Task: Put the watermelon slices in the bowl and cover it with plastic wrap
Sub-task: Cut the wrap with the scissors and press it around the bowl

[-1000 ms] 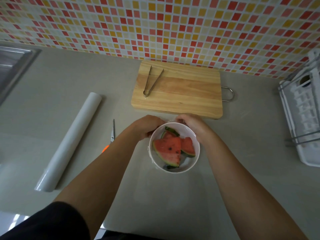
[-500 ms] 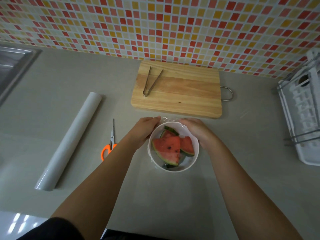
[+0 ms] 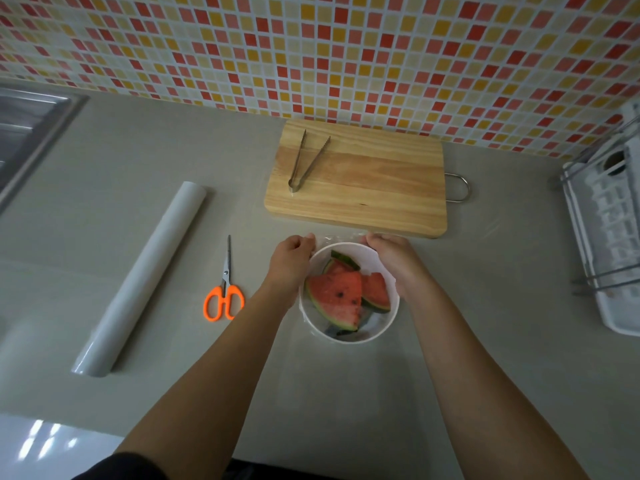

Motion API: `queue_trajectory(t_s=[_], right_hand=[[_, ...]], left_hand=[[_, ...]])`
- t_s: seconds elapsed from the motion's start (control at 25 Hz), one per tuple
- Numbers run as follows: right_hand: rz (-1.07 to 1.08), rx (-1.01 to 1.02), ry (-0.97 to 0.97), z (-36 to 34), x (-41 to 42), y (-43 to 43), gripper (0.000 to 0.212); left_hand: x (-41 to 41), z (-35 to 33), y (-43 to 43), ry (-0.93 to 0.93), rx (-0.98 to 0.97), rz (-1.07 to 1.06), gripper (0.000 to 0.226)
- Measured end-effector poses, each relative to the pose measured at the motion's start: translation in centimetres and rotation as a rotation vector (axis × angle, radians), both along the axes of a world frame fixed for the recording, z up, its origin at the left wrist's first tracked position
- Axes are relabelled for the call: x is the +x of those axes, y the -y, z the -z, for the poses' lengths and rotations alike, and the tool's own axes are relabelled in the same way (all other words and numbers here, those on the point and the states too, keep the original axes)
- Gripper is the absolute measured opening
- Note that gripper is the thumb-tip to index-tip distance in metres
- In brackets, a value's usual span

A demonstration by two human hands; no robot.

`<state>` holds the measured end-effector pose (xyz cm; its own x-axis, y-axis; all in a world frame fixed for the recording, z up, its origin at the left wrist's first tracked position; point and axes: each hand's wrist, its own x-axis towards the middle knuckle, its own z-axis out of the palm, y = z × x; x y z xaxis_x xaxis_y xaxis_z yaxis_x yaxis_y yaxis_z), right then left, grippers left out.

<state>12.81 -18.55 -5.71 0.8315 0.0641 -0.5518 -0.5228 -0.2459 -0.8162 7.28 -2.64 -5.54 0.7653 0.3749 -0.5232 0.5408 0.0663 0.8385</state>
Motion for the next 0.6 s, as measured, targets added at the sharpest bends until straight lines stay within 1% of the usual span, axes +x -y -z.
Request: queue_trajectory(t_s=[0.16, 0.28, 0.36, 0.44, 0.48, 0.56, 0.6], right_hand=[[0.076, -0.003, -0.004, 0.8, -0.3, -0.2, 0.025], [0.111, -0.005, -0.033, 1.4, -0.2, -0.1, 0.024], [0.147, -0.006, -0.043, 1.4, -0.2, -0.2, 0.023], [0.178, 0.021, -0.009, 1.4, -0.3, -0.2, 0.022], [0.176, 0.025, 0.011, 1.5, -0.4, -0.1, 0.022], [0.141, 0.033, -0.003, 1.1, -0.4, 0.0, 0.026], [0.113, 0.049, -0.028, 0.9, -0.3, -0.1, 0.031]], left_hand=[[-0.2, 0.9, 0.9, -0.044, -0.045, -0.244, 0.029], [-0.3, 1.6, 0.8, -0.106, -0.094, -0.322, 0.021], [-0.4, 1.9, 0.5, -0.112, -0.125, -0.372, 0.021], [-0.5, 2.0, 0.4, -0.114, -0.113, -0.38, 0.032], [-0.5, 1.9, 0.1, -0.119, -0.153, -0.349, 0.044], [-0.6, 1.2, -0.8, -0.152, -0.338, -0.239, 0.073], [-0.7, 0.8, -1.3, -0.184, -0.385, -0.166, 0.08]])
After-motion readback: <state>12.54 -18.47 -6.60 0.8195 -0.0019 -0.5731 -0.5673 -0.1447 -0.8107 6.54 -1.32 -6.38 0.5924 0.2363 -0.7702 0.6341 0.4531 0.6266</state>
